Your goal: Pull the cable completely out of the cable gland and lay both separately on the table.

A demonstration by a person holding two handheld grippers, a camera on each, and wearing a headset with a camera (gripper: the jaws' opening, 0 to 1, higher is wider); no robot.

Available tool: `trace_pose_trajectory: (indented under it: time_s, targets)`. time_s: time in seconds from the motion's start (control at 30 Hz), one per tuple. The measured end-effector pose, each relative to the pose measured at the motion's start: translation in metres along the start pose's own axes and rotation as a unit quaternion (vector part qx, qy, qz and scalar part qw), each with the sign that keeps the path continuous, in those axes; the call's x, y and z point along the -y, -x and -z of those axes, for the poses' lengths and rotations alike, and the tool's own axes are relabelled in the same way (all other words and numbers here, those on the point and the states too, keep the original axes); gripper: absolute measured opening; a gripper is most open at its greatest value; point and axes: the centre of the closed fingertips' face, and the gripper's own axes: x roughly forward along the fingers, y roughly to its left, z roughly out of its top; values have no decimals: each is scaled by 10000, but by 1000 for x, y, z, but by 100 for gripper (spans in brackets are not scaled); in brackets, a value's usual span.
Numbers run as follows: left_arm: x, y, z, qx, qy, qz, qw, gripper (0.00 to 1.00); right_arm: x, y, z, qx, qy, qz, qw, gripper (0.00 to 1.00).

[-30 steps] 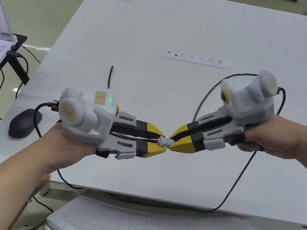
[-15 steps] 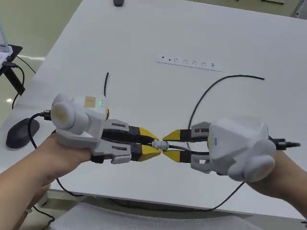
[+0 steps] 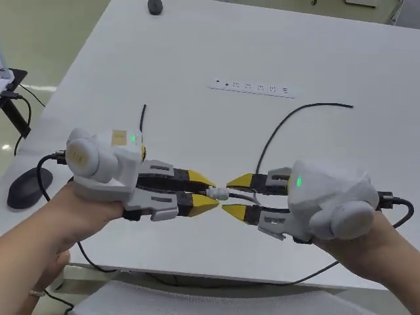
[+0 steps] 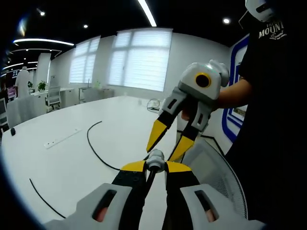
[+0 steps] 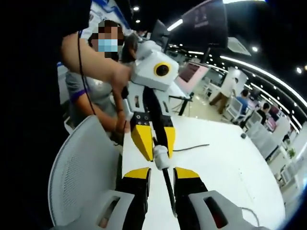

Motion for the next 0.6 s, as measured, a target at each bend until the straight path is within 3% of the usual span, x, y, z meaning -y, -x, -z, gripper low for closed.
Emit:
trace_pose_trajectory:
  time_s: [0.07,0.13,0.2,0.37,0.53,0.6]
  targets:
    - [-3,0,1,-26,27,-64,10000,15,5,1,6,-49,-32,175,9998,21]
    - [-4,-1,1,-51,-16,-64,10000,15,12,2,17,-239,-130,438,9987,16]
    - [-2,-5,2,-108,-55,-27,9999,15,12,-1,22,-344,-77,506,9981,12]
    - [-1,-11,4,-183,-72,-27,9998,15,9,-4,19,-306,58,606,9977,9]
    - [-2,-16,5,-261,-71,-102,9996,15,11,-4,15,-267,246,871,9955,2]
    - [-4,-17,4,-250,-35,-161,9996,15,16,-2,15,-325,382,1103,9926,2]
